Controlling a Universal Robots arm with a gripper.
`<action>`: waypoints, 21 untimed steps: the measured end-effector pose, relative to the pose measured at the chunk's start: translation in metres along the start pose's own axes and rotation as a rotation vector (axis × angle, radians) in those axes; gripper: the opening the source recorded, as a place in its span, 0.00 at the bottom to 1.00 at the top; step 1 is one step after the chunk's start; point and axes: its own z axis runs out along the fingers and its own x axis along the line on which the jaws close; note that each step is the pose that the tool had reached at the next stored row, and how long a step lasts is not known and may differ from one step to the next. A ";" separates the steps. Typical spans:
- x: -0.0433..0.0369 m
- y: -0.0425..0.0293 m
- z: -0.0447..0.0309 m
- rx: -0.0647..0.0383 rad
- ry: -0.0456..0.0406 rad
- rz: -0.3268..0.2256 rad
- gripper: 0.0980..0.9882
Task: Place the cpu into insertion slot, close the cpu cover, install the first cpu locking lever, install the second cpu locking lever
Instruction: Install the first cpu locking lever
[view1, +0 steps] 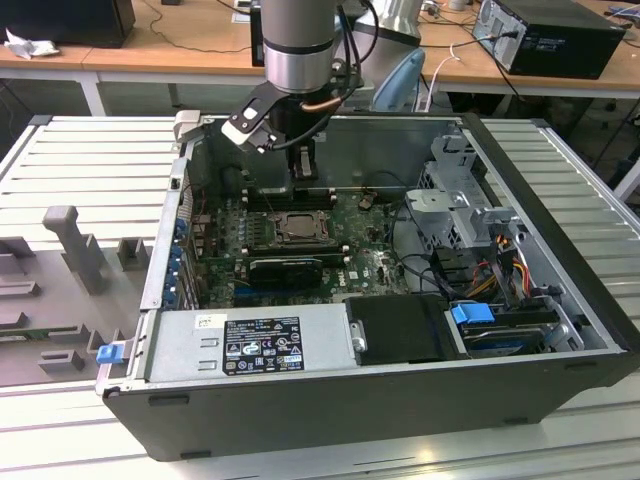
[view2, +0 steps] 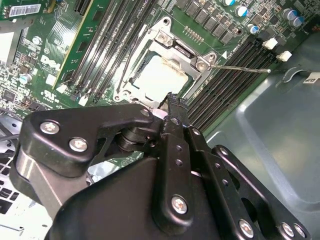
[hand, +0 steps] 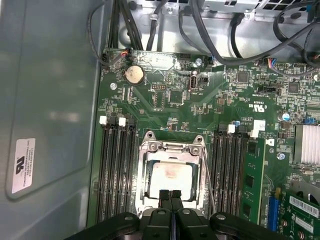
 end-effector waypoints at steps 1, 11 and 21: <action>0.0000 0.0000 -0.0007 0.000 0.0000 0.000 0.01; 0.0003 0.0009 -0.0185 0.000 0.0001 0.000 0.01; 0.0005 0.0015 -0.0298 0.001 0.0001 0.000 0.01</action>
